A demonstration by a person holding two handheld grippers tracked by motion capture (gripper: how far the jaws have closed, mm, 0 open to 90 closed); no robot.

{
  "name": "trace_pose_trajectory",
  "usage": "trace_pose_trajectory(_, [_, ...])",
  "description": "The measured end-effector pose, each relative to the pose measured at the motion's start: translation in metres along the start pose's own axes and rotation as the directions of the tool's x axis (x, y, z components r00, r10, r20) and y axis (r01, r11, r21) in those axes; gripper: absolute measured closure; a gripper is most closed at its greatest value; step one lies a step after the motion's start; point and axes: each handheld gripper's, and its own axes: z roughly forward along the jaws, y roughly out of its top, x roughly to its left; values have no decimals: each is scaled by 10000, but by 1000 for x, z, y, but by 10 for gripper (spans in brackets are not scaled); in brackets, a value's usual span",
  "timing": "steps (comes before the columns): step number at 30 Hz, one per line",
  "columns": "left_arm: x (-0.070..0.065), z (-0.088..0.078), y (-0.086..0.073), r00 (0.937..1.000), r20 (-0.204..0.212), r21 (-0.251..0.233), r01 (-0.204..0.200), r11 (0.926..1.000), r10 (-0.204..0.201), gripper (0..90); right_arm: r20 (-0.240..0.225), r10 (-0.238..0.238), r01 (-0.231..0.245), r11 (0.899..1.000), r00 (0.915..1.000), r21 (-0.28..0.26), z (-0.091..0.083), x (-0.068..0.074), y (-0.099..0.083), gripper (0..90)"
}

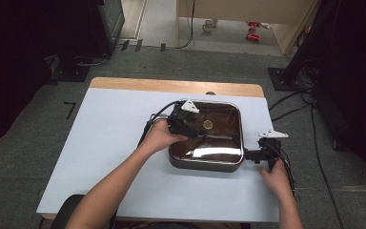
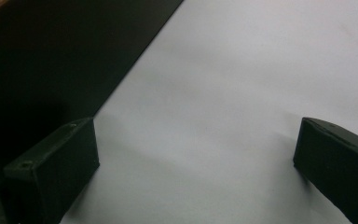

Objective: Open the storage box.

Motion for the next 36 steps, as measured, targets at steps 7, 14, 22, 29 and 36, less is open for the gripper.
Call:
trace_pose_trajectory(7, [2,21,2,9997,244,-44,-39,10000,40,426,2,7,-7,10000,10000,4,0,0,0,0])
trace_pose_trajectory(14, [-1,29,2,9995,112,-171,-285,9994,287,498,2,0,0,10000,10000,0,0,0,0,0])
trace_pose_trajectory(22, [-1,28,4,9999,100,-225,-52,9997,55,588,0,5,-5,10000,10000,1,0,0,0,0])
trace_pose_trajectory(29, [-2,19,11,9994,312,-387,170,9991,-158,590,5,11,-11,10000,10000,4,0,0,0,0])
trace_pose_trajectory(36, [-6,-11,21,9994,344,-827,100,9965,-72,590,6,-2,2,10000,10000,-1,0,0,0,0])
